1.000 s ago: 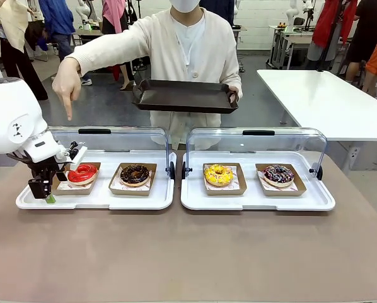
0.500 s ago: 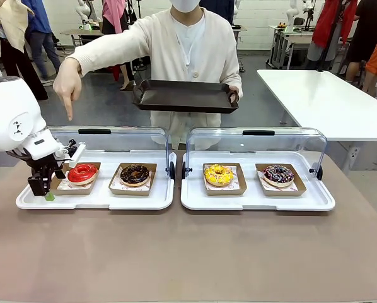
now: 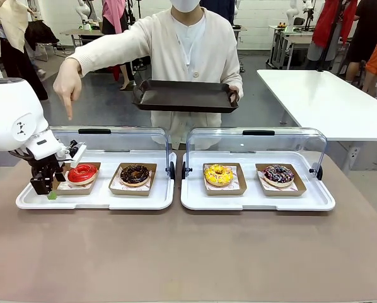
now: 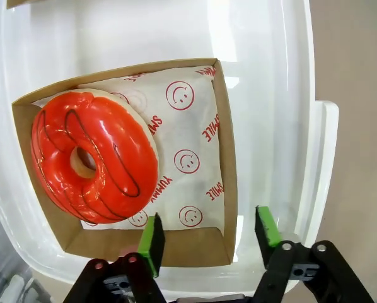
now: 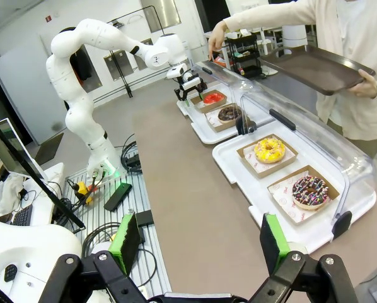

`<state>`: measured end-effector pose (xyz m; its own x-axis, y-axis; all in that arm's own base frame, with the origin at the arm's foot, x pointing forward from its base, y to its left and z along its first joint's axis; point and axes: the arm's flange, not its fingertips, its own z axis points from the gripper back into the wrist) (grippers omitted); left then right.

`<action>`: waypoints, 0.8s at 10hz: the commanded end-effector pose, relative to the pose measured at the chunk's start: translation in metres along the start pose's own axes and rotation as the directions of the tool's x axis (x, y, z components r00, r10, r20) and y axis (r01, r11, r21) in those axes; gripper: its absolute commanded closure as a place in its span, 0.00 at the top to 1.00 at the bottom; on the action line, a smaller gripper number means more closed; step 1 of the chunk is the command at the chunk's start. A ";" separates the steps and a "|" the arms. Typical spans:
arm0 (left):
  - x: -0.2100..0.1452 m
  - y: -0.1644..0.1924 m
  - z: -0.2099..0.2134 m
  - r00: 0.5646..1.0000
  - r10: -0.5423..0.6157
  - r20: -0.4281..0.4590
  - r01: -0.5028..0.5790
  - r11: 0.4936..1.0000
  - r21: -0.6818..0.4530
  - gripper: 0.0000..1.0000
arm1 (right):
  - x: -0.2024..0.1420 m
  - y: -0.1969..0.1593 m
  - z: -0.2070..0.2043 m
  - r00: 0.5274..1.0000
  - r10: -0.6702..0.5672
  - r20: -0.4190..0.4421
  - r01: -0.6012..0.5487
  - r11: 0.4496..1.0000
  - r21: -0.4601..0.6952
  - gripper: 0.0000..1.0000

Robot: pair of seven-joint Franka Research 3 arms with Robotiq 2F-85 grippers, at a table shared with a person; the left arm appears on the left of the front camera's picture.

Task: Provide the desired donut to the person.
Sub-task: Pick up and lift the Paper togo box containing the Donut pointed at by the person.

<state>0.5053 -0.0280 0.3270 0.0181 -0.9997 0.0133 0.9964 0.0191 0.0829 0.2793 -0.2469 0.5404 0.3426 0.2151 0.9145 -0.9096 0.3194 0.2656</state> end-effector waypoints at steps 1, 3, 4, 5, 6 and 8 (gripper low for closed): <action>0.000 0.004 0.001 1.000 0.008 -0.025 -0.008 1.000 -0.005 0.00 | 0.001 0.000 0.001 1.000 0.020 0.019 -0.020 1.000 0.006 1.00; 0.000 0.004 0.002 1.000 0.006 -0.020 -0.006 1.000 -0.009 0.00 | 0.001 0.000 0.001 1.000 0.020 0.019 -0.020 1.000 0.006 1.00; 0.000 0.004 0.002 1.000 0.004 -0.020 -0.004 1.000 -0.012 0.08 | 0.001 0.000 0.001 1.000 0.020 0.019 -0.020 1.000 0.006 1.00; -0.001 0.004 0.002 1.000 0.005 -0.010 -0.005 1.000 -0.027 0.00 | 0.001 0.000 0.001 1.000 0.020 0.019 -0.020 1.000 0.006 1.00; -0.001 0.004 0.003 1.000 0.006 -0.009 -0.006 0.999 -0.039 0.00 | 0.001 0.000 0.001 1.000 0.020 0.019 -0.020 1.000 0.006 1.00; -0.003 0.003 0.005 1.000 -0.008 -0.006 0.007 0.999 -0.050 0.00 | 0.001 0.000 0.001 1.000 0.020 0.019 -0.020 1.000 0.006 1.00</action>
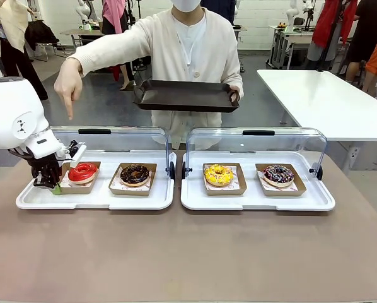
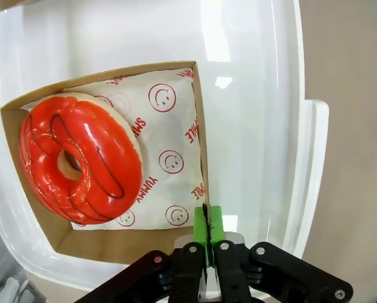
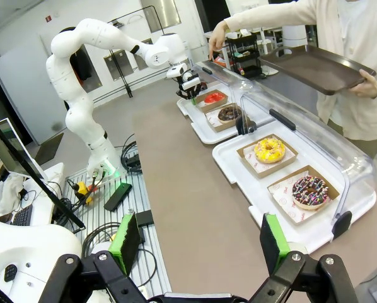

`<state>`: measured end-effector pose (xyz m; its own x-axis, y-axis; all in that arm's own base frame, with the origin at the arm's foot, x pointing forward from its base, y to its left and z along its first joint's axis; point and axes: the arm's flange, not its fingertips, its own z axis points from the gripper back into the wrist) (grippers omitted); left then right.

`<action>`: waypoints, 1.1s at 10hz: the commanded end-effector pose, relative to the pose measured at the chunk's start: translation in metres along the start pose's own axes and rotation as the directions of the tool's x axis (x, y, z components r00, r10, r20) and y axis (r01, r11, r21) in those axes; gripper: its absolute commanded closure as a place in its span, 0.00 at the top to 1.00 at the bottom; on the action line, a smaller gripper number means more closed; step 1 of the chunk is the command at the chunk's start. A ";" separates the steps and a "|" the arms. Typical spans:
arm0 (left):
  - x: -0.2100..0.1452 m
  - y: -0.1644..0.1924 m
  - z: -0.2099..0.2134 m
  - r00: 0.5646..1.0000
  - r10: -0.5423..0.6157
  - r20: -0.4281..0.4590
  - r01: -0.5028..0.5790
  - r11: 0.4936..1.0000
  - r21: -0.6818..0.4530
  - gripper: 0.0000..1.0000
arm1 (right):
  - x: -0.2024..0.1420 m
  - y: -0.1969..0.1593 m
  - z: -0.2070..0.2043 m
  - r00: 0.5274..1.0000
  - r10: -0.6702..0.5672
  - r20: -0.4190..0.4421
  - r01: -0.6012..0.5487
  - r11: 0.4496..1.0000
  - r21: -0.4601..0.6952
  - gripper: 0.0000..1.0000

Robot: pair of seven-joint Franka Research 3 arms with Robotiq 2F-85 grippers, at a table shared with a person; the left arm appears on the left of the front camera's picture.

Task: Provide the desired donut to the person.
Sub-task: Pick up and lift the Paper togo box containing the Donut pointed at by the person.

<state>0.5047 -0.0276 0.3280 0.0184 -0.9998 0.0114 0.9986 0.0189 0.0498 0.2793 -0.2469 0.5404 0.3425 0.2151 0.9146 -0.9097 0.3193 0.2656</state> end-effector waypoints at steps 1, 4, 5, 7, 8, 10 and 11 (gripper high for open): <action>-0.003 0.002 0.005 1.000 -0.015 -0.008 0.014 1.000 -0.020 0.00 | 0.001 0.000 0.001 1.000 0.019 0.019 -0.020 1.000 0.006 1.00; -0.005 -0.008 0.018 0.999 -0.019 -0.027 0.017 0.996 -0.093 0.00 | 0.001 0.000 0.001 1.000 0.019 0.019 -0.020 1.000 0.006 1.00; -0.007 -0.020 0.032 1.000 -0.016 -0.027 0.012 0.993 -0.118 0.00 | 0.001 0.000 0.001 1.000 0.019 0.019 -0.020 1.000 0.006 1.00; -0.010 -0.058 0.074 0.999 0.007 -0.038 -0.011 0.994 -0.113 0.00 | 0.001 0.000 0.001 1.000 0.019 0.019 -0.020 1.000 0.006 1.00; -0.012 -0.076 0.093 0.999 0.009 -0.042 -0.014 0.994 -0.108 0.00 | 0.001 0.000 0.001 1.000 0.019 0.019 -0.020 1.000 0.006 1.00; -0.012 -0.112 0.132 0.999 0.014 -0.049 -0.017 0.998 -0.065 0.00 | 0.001 0.000 0.001 1.000 0.019 0.019 -0.020 1.000 0.006 1.00; -0.011 -0.126 0.152 0.999 0.011 -0.046 -0.012 0.999 -0.031 0.00 | 0.001 0.000 0.001 1.000 0.019 0.019 -0.020 1.000 0.006 1.00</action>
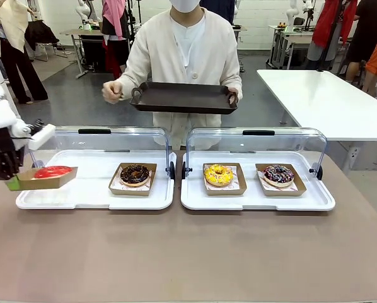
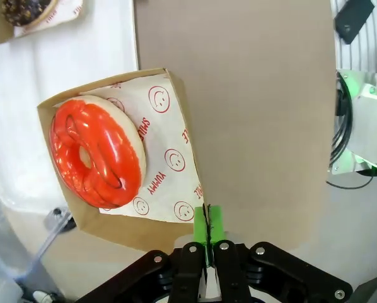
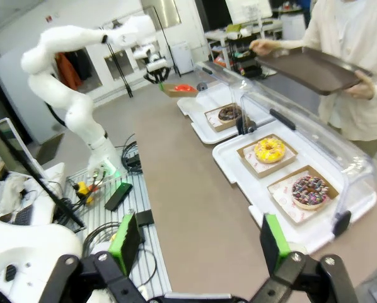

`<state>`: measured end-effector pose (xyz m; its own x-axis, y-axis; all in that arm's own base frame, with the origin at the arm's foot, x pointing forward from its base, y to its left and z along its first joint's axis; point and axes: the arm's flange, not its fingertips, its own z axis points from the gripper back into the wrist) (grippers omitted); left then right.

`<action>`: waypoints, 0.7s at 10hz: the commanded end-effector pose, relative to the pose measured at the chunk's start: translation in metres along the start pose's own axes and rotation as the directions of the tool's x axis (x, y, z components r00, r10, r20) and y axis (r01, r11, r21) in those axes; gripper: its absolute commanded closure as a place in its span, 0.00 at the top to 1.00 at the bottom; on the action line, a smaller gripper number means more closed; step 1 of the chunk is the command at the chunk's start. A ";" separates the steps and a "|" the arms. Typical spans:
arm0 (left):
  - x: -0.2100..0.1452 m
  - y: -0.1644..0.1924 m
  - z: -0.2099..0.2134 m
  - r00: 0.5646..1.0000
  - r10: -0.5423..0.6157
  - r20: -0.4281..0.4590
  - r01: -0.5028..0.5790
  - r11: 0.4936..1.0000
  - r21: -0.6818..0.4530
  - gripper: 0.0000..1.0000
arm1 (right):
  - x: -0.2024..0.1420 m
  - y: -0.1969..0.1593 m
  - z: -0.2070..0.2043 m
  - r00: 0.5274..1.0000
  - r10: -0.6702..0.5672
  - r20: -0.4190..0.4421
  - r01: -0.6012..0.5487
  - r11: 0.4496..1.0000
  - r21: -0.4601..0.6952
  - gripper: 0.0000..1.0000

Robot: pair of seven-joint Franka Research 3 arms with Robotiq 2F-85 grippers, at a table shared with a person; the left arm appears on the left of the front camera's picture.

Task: Provide the desired donut to the person.
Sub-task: Pick up and lift the Paper togo box containing the Donut pointed at by the person.

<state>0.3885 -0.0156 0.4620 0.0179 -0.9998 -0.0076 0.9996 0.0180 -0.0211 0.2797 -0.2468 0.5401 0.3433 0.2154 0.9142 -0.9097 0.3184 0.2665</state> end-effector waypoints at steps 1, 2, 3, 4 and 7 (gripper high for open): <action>0.003 -0.030 0.030 0.999 0.018 -0.030 -0.016 0.997 0.070 0.00 | 0.001 0.000 0.002 1.000 0.020 0.020 -0.020 1.000 0.005 1.00; 0.005 -0.039 0.051 0.999 0.026 -0.027 -0.023 0.995 0.095 0.00 | 0.001 0.000 0.002 1.000 0.020 0.020 -0.020 1.000 0.005 1.00; 0.006 -0.045 0.073 0.999 0.035 -0.019 -0.032 0.993 0.116 0.00 | 0.001 0.000 0.002 1.000 0.020 0.020 -0.020 1.000 0.005 1.00; 0.009 -0.046 0.088 0.999 0.038 -0.005 -0.037 0.992 0.121 0.00 | 0.001 0.000 0.002 1.000 0.020 0.020 -0.020 1.000 0.005 1.00; 0.010 -0.052 0.094 1.000 0.019 0.009 -0.020 0.991 0.133 0.00 | 0.001 0.000 0.002 1.000 0.020 0.020 -0.020 1.000 0.005 1.00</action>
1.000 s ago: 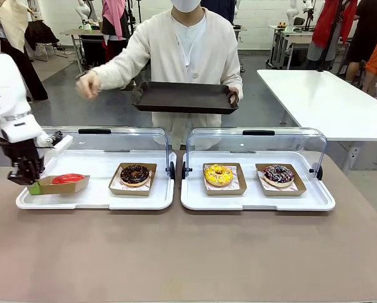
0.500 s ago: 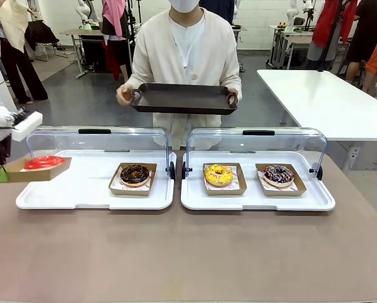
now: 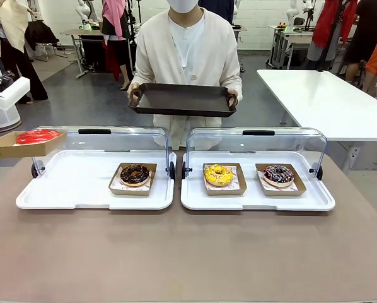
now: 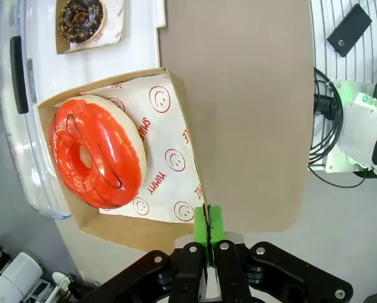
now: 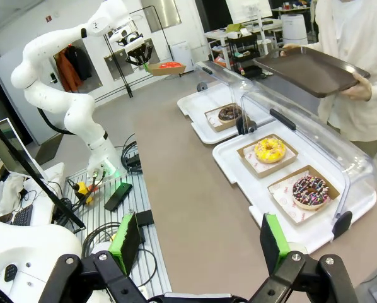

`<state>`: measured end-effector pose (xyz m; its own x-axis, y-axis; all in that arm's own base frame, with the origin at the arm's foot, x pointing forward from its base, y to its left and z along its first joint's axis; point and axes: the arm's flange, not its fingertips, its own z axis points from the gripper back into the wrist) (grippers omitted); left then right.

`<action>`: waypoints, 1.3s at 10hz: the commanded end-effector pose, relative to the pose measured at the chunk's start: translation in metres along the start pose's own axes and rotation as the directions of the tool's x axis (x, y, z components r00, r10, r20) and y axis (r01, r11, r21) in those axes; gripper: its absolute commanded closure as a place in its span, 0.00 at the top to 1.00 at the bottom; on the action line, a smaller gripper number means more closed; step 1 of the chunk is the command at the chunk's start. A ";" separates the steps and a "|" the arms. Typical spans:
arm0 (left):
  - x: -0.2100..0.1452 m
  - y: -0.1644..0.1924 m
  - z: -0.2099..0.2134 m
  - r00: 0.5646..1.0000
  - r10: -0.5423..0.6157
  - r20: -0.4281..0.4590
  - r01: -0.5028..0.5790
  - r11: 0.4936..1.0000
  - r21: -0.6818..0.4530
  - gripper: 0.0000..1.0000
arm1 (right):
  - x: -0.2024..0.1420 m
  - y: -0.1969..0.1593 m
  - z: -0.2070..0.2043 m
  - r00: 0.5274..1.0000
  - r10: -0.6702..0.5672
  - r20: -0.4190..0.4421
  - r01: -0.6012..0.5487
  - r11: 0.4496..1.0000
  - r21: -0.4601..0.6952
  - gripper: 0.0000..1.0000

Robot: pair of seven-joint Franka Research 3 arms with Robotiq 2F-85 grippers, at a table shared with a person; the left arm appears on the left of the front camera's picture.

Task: Provide the desired donut to the person.
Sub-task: Pick up and lift the Paper togo box containing the Donut pointed at by the person, then place the picked Paper togo box onto the Handle tray extended by the person.

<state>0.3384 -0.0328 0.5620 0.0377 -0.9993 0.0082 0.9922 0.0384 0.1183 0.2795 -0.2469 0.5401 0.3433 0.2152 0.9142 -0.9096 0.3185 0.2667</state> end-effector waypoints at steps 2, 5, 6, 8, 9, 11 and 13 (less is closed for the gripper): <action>-0.006 0.000 -0.005 1.000 -0.002 -0.007 0.002 1.000 -0.006 0.00 | 0.001 0.000 0.002 1.000 0.020 0.019 -0.020 1.000 0.005 1.00; -0.006 0.000 -0.005 1.000 -0.002 -0.007 0.002 1.000 -0.006 0.00 | 0.001 0.000 0.002 1.000 0.020 0.019 -0.020 1.000 0.005 1.00; -0.006 0.000 -0.005 1.000 -0.002 -0.007 0.002 1.000 -0.006 0.00 | 0.001 0.000 0.002 1.000 0.020 0.019 -0.020 1.000 0.005 1.00; -0.006 0.000 -0.005 1.000 -0.002 -0.007 0.002 1.000 -0.006 0.00 | 0.001 0.000 0.002 1.000 0.020 0.019 -0.020 1.000 0.005 1.00; -0.006 0.000 -0.005 1.000 -0.002 -0.007 0.002 1.000 -0.006 0.00 | 0.001 0.000 0.002 1.000 0.020 0.019 -0.020 1.000 0.005 1.00; -0.006 0.000 -0.005 1.000 -0.002 -0.007 0.002 1.000 -0.006 0.00 | 0.001 0.000 0.002 1.000 0.020 0.019 -0.020 1.000 0.005 1.00; -0.006 0.000 -0.005 1.000 -0.002 -0.007 0.002 1.000 -0.006 0.00 | 0.001 0.000 0.002 1.000 0.020 0.019 -0.020 1.000 0.005 1.00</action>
<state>0.3394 -0.0282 0.5570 0.0355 -0.9991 0.0221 0.9937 0.0376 0.1053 0.2795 -0.2470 0.5401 0.3432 0.2152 0.9143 -0.9097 0.3186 0.2665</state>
